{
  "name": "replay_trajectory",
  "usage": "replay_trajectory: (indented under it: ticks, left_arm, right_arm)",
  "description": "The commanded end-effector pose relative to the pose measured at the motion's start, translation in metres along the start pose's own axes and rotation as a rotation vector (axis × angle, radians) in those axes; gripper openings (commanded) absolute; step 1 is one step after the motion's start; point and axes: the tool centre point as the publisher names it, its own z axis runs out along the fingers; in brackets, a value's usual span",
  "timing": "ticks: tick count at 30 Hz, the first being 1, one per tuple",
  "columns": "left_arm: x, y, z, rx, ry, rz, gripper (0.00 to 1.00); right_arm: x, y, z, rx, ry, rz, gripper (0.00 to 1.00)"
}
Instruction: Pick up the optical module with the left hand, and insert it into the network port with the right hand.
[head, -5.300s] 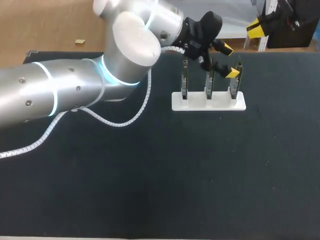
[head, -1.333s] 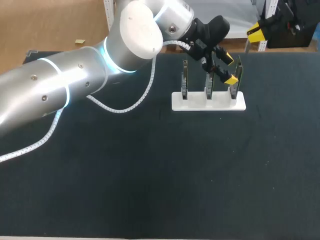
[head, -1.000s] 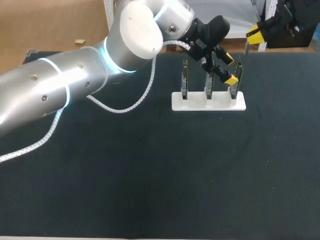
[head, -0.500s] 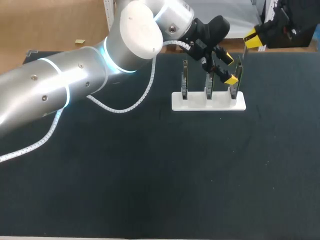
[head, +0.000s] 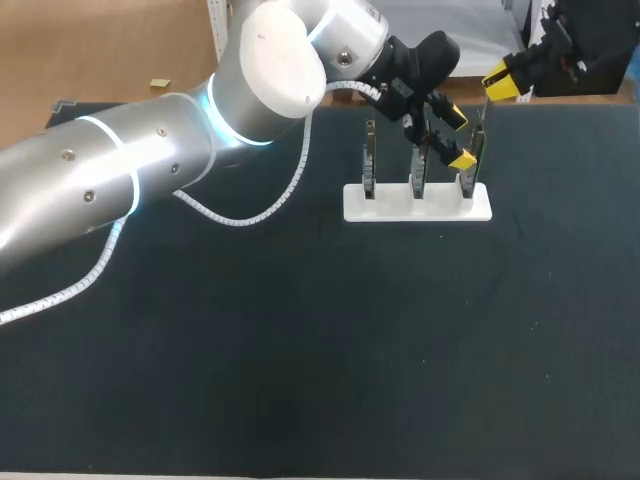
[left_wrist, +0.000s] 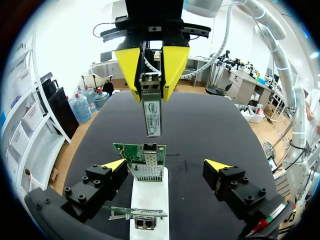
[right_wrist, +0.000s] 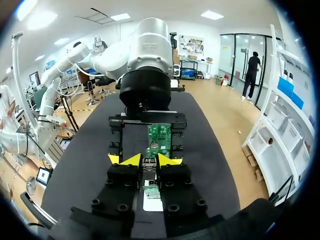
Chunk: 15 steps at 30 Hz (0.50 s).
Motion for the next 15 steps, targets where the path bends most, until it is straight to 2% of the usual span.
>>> replay_trajectory:
  ticks: [1, 15]
  left_arm:
    - [-0.0010, 0.0024, 0.0007, 0.004, 0.004, 0.000, 1.00]
    - [-0.0010, 0.0024, 0.0007, 0.004, 0.004, 0.000, 1.00]
  right_arm:
    - [0.0016, -0.0060, 0.0025, -0.010, 0.001, 0.001, 0.00]
    - [0.0059, -0.0087, 0.0096, -0.003, 0.009, 0.016, 0.00]
